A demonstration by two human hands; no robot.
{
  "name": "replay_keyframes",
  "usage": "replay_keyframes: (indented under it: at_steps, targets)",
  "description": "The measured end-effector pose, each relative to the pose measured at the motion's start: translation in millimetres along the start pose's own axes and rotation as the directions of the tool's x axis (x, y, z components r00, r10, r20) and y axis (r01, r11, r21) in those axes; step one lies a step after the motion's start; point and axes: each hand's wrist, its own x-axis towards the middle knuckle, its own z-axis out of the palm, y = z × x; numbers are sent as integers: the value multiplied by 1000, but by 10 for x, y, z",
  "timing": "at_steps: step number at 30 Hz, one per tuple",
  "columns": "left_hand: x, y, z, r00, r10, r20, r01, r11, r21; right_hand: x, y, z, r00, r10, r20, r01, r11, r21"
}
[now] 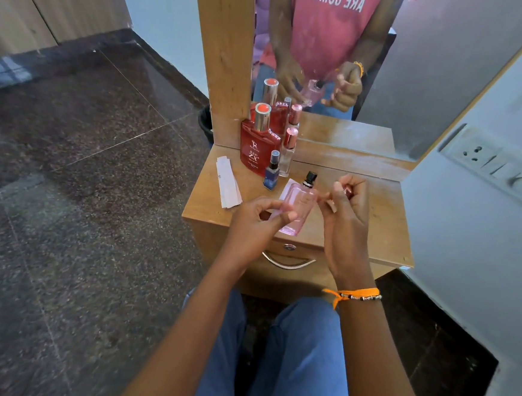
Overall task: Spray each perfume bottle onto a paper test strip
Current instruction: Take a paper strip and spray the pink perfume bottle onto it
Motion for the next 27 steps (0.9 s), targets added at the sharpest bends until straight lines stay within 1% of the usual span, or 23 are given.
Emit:
replay_keyframes:
  at_steps: [3,4,7,9,11,12,13,15,19,23,25,27]
  targets:
    - [-11,60,18,998,53,-32,-52,998,23,-78,93,5,996,-8,87,23,985,-169]
    - [-15,73,31,996,78,-50,-75,996,53,-95,115,23,995,-8,95,27,979,-200]
    - [-38,88,100,978,159,-134,-136,977,164,-103,157,81,999,-12,50,19,987,-159]
    - [-61,103,155,962,202,-183,-166,967,191,-87,173,105,1000,-9,-3,9,992,-128]
    - [-68,113,190,963,225,-150,-190,958,213,-67,187,99,1000,25,-15,-26,995,-101]
    - [-70,120,191,969,218,-112,-193,960,201,-61,184,90,998,55,-9,-55,997,-61]
    - [-70,130,180,976,202,-80,-187,969,164,-56,178,74,996,87,5,-87,996,14]
    - [-52,134,132,986,155,-66,-149,985,86,-45,161,18,992,117,52,-123,983,139]
    - [1,134,31,995,44,-92,-44,999,2,-67,156,-89,979,138,153,-172,955,242]
    - [19,147,26,999,7,-54,-8,1000,-18,-103,181,-122,963,173,208,-238,905,352]
    - [24,150,40,999,3,-37,-3,1000,-11,-120,180,-134,959,173,225,-248,895,370]
    - [30,149,48,1000,2,-23,-2,1000,-4,-125,172,-141,961,170,218,-231,926,297]
